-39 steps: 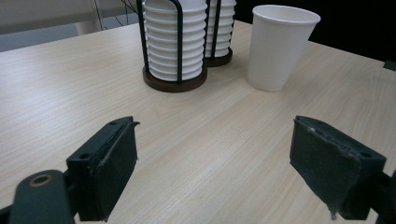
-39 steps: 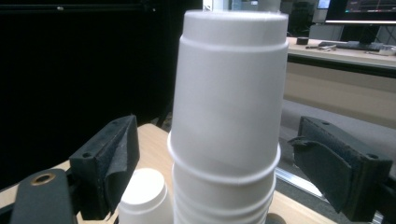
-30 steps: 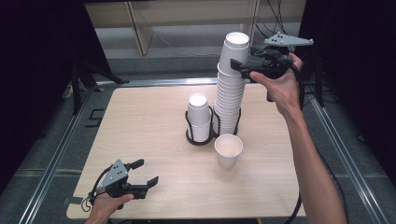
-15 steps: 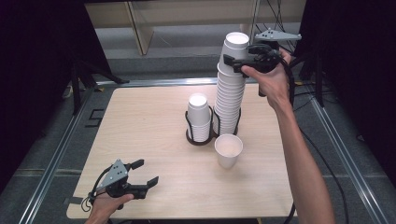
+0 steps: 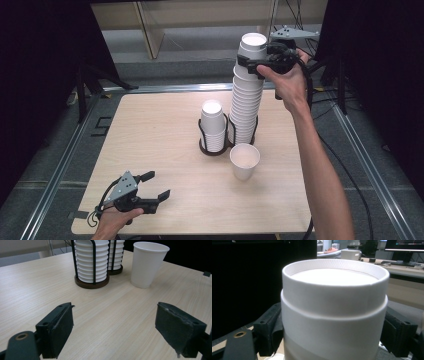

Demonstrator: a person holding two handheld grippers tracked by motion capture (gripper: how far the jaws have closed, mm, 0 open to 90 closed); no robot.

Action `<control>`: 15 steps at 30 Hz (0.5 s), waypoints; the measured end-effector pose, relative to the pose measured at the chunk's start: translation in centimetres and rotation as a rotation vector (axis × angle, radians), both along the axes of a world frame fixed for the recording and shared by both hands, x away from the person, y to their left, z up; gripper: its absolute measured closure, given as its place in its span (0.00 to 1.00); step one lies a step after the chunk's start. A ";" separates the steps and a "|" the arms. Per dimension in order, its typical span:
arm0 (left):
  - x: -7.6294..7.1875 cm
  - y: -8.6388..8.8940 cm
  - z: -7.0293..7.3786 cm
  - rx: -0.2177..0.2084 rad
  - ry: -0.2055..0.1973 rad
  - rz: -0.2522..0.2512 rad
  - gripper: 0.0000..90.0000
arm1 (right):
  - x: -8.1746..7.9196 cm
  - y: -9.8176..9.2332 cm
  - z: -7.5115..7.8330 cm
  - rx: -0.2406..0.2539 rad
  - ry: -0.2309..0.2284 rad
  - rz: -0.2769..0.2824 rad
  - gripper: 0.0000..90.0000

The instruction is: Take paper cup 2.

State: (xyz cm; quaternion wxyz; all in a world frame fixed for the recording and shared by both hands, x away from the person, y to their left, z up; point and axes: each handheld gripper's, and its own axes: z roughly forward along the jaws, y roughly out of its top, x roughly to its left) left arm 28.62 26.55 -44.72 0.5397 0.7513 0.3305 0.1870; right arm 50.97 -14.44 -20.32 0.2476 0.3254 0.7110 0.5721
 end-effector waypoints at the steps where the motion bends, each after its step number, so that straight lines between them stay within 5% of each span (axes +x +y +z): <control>1: 0.1 0.0 -0.1 -0.010 -0.006 -0.006 0.16 | -0.1 0.0 0.2 0.002 -0.001 -0.004 0.20; 15: 0.0 0.0 0.1 0.009 -0.002 -0.007 0.16 | -1.4 -0.4 3.8 0.062 -0.074 -0.018 0.21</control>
